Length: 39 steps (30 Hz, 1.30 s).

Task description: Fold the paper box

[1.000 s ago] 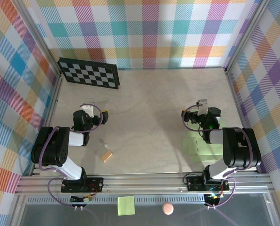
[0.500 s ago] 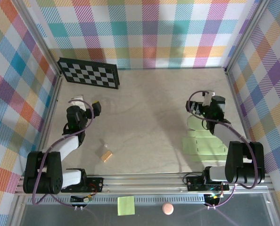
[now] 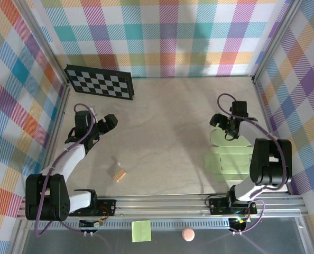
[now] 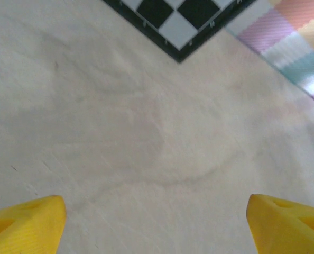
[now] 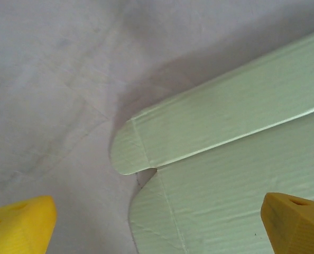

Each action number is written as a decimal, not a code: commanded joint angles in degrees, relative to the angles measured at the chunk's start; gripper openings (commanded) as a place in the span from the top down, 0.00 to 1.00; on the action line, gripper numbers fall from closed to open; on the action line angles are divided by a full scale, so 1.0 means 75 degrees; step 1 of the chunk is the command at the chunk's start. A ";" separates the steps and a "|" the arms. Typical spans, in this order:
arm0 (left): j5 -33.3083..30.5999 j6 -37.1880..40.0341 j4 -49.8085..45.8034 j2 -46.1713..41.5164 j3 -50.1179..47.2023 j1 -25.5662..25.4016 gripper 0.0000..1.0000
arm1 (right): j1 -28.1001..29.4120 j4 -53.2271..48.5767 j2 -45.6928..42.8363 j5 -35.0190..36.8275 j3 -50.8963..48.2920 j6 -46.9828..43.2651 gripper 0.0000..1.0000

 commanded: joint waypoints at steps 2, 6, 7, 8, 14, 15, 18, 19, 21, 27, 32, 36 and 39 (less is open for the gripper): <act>0.0882 -0.0066 -0.0997 0.0265 0.0388 -0.0096 0.12 | -0.0048 -0.0775 0.0585 -0.0152 0.0546 0.0225 0.01; 0.1199 -0.0140 -0.1323 0.0435 0.0661 -0.0146 0.12 | -0.0012 -0.0920 0.1014 -0.0504 0.0798 -0.0044 0.00; 0.1274 -0.0195 -0.1385 0.0430 0.0702 -0.0164 0.12 | 0.0018 -0.1052 0.1184 -0.0627 0.0959 -0.0122 0.01; 0.1366 -0.0240 -0.1435 0.0403 0.0720 -0.0191 0.12 | 0.0074 -0.1153 0.1331 -0.0760 0.1106 -0.0201 0.02; 0.1608 -0.0447 -0.1882 0.0069 0.0758 -0.0282 0.12 | 0.0846 -0.1620 0.2073 -0.1198 0.2071 -0.0457 0.04; 0.1598 -0.0512 -0.1959 0.0014 0.0743 -0.0286 0.12 | 0.1017 -0.1661 0.2172 -0.1256 0.2213 -0.0463 0.04; 0.1736 -0.0706 -0.1934 -0.0220 0.0632 -0.0304 0.12 | 0.1624 -0.1907 0.2637 -0.1418 0.2856 -0.0514 0.04; 0.1735 -0.0749 -0.1916 -0.0315 0.0597 -0.0314 0.12 | 0.1858 -0.2012 0.2825 -0.1447 0.3085 -0.0556 0.04; 0.1522 -0.0661 -0.1997 -0.0487 0.0560 -0.0372 0.13 | 0.2289 -0.2140 0.3178 -0.1524 0.3528 -0.0614 0.04; 0.0974 -0.0581 -0.2399 -0.0953 0.0432 -0.0508 0.14 | 0.3666 -0.2778 0.4137 -0.1636 0.4988 -0.0895 0.04; 0.0114 -0.0108 -0.3102 -0.1409 0.0506 -0.0559 0.14 | 0.4685 -0.3061 0.4592 -0.2144 0.5792 -0.1148 0.05; -0.0200 0.0086 -0.3374 -0.1793 0.0491 -0.0560 0.16 | 0.5501 -0.3342 0.4760 -0.2366 0.6097 -0.1478 0.05; -0.0138 0.0123 -0.3416 -0.1983 0.0469 -0.0559 0.17 | 0.6005 -0.3470 0.4713 -0.2666 0.6030 -0.1659 0.05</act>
